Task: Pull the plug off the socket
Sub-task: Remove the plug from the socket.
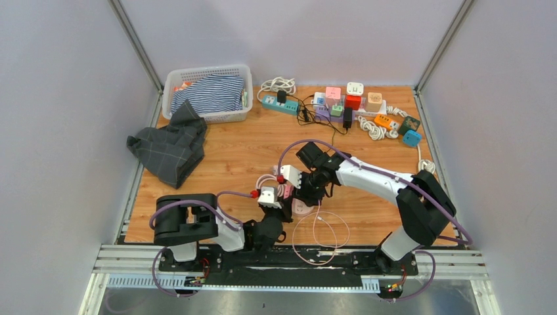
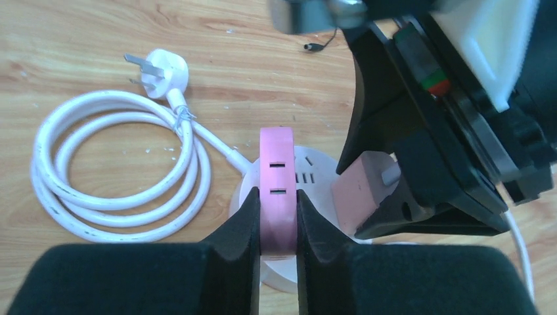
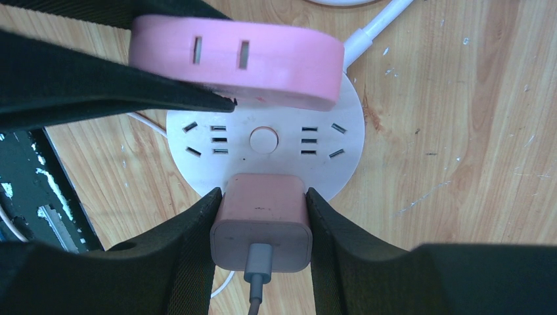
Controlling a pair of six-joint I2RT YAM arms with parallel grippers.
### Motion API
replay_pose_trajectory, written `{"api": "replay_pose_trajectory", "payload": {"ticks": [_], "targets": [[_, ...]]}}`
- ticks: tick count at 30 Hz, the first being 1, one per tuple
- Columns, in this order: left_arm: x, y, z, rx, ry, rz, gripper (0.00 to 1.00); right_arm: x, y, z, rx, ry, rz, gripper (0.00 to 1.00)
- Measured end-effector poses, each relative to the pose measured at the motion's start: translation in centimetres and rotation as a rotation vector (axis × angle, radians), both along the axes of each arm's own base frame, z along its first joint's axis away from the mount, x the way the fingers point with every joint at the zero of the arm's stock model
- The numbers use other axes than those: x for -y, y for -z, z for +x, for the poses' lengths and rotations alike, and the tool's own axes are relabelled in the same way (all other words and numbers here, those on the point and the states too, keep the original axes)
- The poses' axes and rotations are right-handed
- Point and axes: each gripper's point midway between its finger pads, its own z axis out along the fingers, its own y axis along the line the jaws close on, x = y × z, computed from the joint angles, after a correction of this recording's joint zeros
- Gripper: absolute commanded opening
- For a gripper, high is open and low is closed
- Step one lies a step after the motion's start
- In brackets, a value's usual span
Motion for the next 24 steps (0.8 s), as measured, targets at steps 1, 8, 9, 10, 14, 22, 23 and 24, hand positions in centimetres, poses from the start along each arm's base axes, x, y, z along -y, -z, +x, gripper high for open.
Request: {"api": "replay_pose_trajectory", "payload": {"ticks": [1,8,9,10,14,22,23,24], "targets": [[0.1,-0.1,0.0,0.008,-0.003,0.019,0.0,0.0,0.0,0.0,0.0,0.001,-0.001,0.04],[0.7,-0.2,-1.1,0.1,-0.033,0.245,0.0,0.1,0.1,-0.3,-0.017,-0.004,-0.002,0.04],[0.7,-0.1,-1.1,0.099,-0.033,0.245,0.0,0.0,0.0,-0.4,-0.017,-0.004,-0.001,0.04],[0.7,-0.1,-1.1,0.096,-0.03,0.239,0.0,0.0,0.1,-0.4,-0.018,-0.004,-0.001,0.04],[0.2,-0.1,-0.5,0.034,0.007,0.112,0.0,0.0,0.1,-0.3,-0.016,-0.003,-0.001,0.04],[-0.1,0.1,0.0,-0.046,0.061,-0.086,0.0,0.3,0.1,0.0,-0.007,0.009,-0.009,0.04],[0.1,0.1,0.1,-0.044,0.058,-0.075,0.0,0.4,0.1,0.1,-0.006,0.012,-0.012,0.04],[0.3,0.0,0.1,-0.039,0.05,-0.052,0.0,0.4,0.1,0.2,-0.005,0.015,-0.014,0.04]]}}
